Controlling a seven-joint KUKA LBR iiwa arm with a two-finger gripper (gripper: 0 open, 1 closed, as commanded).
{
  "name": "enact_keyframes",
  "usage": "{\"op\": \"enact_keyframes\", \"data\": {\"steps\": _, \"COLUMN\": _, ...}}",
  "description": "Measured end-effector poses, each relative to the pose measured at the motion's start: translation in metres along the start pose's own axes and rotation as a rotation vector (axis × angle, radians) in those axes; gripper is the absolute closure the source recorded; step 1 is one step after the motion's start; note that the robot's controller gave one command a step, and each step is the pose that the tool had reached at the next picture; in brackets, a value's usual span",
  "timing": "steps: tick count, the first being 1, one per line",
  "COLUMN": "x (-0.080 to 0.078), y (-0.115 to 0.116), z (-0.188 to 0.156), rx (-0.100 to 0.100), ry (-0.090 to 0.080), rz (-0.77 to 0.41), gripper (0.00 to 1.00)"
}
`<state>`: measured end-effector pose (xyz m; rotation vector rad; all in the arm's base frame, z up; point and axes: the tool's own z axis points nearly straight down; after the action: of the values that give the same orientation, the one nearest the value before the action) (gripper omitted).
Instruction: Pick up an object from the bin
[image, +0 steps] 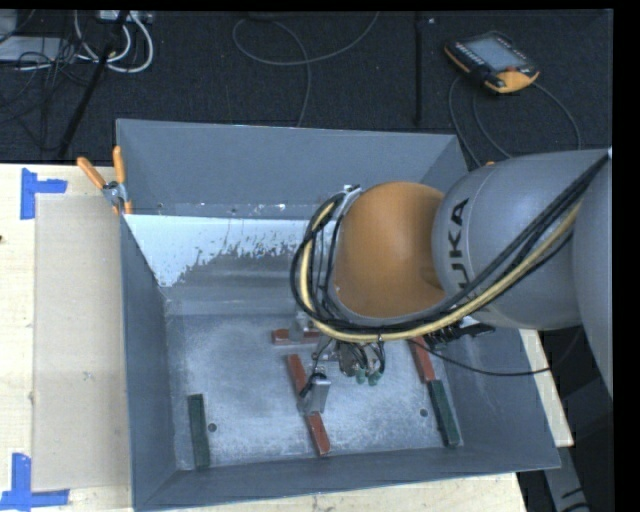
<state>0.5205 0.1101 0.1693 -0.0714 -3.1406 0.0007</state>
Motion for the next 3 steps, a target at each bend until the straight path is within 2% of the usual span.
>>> {"op": "enact_keyframes", "data": {"steps": 1, "x": -0.018, "y": 0.019, "z": 0.032, "rx": -0.004, "ry": -0.001, "rz": -0.098, "gripper": 0.00}}
{"op": "enact_keyframes", "data": {"steps": 2, "x": -0.022, "y": -0.010, "z": 0.066, "rx": 0.000, "ry": 0.000, "rz": -0.215, "gripper": 0.00}}
{"op": "enact_keyframes", "data": {"steps": 3, "x": -0.046, "y": -0.021, "z": 0.080, "rx": -0.001, "ry": 0.001, "rz": -0.112, "gripper": 0.00}}
